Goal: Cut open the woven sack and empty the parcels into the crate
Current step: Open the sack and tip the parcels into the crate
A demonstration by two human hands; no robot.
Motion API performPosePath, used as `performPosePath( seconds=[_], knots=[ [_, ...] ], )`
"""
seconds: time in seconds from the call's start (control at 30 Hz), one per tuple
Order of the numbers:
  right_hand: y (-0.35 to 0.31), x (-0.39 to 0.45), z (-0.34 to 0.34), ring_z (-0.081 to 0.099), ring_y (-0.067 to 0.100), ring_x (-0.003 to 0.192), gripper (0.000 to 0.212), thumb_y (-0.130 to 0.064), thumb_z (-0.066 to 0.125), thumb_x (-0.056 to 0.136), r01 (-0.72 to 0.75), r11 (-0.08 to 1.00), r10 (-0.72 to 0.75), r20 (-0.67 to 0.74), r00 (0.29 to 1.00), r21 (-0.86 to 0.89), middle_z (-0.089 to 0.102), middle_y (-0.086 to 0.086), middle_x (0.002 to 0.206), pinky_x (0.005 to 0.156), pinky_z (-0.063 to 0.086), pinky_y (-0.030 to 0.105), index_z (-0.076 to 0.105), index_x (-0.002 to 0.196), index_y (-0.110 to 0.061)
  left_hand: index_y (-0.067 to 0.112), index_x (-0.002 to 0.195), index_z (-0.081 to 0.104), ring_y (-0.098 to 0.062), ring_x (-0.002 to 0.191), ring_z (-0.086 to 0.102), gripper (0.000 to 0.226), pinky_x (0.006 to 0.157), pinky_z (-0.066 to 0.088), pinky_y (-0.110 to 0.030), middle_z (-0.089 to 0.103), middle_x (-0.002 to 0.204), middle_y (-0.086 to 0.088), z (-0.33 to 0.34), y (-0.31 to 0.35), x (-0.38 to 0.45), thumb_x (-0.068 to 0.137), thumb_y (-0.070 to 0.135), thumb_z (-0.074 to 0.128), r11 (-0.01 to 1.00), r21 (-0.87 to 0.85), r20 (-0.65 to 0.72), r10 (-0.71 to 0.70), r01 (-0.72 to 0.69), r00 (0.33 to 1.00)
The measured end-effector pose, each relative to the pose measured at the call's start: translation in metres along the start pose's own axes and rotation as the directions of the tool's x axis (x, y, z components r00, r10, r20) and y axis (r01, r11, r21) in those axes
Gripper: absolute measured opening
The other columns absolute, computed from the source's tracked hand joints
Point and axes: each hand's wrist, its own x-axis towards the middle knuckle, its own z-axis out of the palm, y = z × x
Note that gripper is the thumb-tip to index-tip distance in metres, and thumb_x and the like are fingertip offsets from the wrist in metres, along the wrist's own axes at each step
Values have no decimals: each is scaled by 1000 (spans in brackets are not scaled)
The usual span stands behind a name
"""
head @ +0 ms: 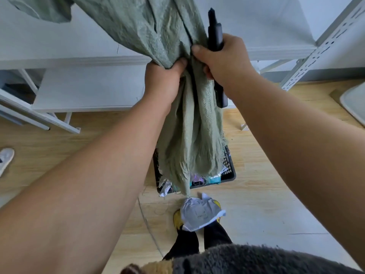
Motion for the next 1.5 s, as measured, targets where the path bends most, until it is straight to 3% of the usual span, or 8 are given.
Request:
performPosePath(
  seconds=[0.33, 0.5, 0.67, 0.77, 0.87, 0.93, 1.03, 1.5],
  knots=[
    [-21, 0, 0, 57, 9, 48, 23, -30, 70, 81, 128, 991, -125, -57, 991, 45, 58, -4, 54, 56, 53, 29, 55, 78, -13, 29, 84, 67, -12, 93, 69, 9, 89, 56, -39, 73, 93, 6, -8, 17, 5, 77, 26, 71, 990, -68, -4, 122, -122, 993],
    [15, -10, 3, 64, 8, 72, 25, -40, 77, 74, -47, 999, 47, 8, 999, -23, 67, -12, 78, 77, 58, 35, 66, 94, -31, 20, 109, 68, -10, 102, 67, 34, 97, 51, -35, 72, 107, 7, -21, -2, 6, 77, 24, 75, 989, -103, 32, -108, 111, 994],
    [44, -43, 21, 63, 11, 70, 54, -36, 85, 66, -134, 991, 125, 256, 959, 20, 66, -8, 87, 60, 54, 27, 59, 112, -24, 14, 110, 65, -15, 95, 69, 28, 91, 55, -35, 73, 104, -1, -20, 8, 11, 84, 10, 71, 902, -334, 85, -260, 274, 962],
    [54, -48, 39, 67, 24, 82, 46, -37, 82, 67, -157, 984, 167, 134, 977, -82, 69, 0, 91, 72, 56, 38, 60, 102, -17, 10, 121, 61, -14, 97, 69, 34, 82, 57, -30, 71, 109, -3, -16, 10, 3, 87, 10, 68, 872, -375, 185, -263, 315, 947],
    [57, -35, 34, 63, 26, 72, 25, -31, 77, 70, -185, 981, 184, -33, 982, -62, 65, 3, 75, 72, 54, 41, 61, 82, -16, 12, 130, 54, -6, 110, 63, 46, 90, 53, -26, 66, 123, 2, -29, 1, -5, 87, 17, 69, 932, -265, 314, -158, 246, 936],
    [54, -29, 27, 57, 24, 62, 22, -29, 77, 68, -186, 982, 186, -25, 982, -24, 59, -1, 63, 65, 53, 39, 57, 69, -21, 17, 131, 51, 8, 99, 61, 54, 85, 48, -13, 62, 116, 13, -42, -11, -15, 83, 22, 74, 989, 37, 266, -146, 141, 953],
    [44, -27, 25, 51, 19, 55, 29, -22, 78, 70, -168, 986, 168, 15, 986, -18, 54, -4, 57, 60, 48, 35, 50, 60, -22, 20, 133, 50, -9, 103, 60, 68, 86, 45, -23, 57, 110, 11, -47, -45, -36, 74, 24, 82, 896, 430, 254, -240, 113, 937],
    [7, -31, 30, 53, 21, 60, 20, -20, 71, 75, 23, 999, -24, 40, 999, 35, 54, -2, 60, 61, 50, 35, 53, 67, -18, 16, 99, 68, -28, 96, 68, 17, 86, 54, -42, 73, 98, -5, -28, -58, -21, 83, 18, 62, 962, 266, 64, -80, 61, 995]
  ],
)
